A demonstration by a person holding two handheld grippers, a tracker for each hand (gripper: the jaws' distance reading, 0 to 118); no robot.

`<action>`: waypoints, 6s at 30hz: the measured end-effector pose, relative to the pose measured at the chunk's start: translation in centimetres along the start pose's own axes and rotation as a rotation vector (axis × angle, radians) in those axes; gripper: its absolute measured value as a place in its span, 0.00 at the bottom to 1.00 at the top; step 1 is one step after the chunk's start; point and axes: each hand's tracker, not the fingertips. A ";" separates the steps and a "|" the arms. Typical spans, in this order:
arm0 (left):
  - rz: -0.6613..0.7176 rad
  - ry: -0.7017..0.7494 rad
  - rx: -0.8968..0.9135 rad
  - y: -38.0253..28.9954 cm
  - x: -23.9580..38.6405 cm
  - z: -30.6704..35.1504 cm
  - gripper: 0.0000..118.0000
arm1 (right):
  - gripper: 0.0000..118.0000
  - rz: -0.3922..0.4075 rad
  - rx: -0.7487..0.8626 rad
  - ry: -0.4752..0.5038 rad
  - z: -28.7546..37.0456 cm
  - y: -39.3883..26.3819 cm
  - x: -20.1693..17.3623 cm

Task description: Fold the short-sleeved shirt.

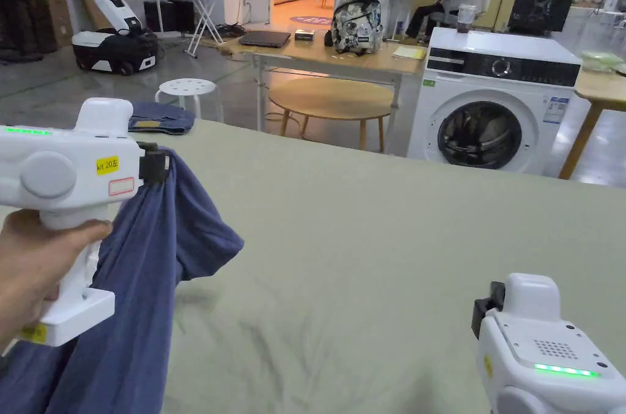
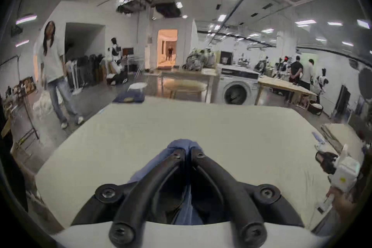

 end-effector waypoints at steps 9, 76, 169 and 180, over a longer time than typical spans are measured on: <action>-0.117 -0.255 0.025 3.9 14.9 -5.1 0.00 | 0.00 -0.044 0.029 -0.092 2.9 0.2 5.3; 0.102 -0.128 -0.636 -12.1 12.1 -28.8 0.56 | 0.00 -0.058 -0.095 -0.114 -1.3 -2.2 10.6; -0.019 0.233 0.065 18.1 2.7 -7.5 0.00 | 0.01 0.007 0.094 -0.338 -5.6 30.0 23.6; -0.027 0.210 -0.040 8.5 2.3 -10.8 0.00 | 0.01 0.045 -0.013 -0.309 -7.6 21.1 22.1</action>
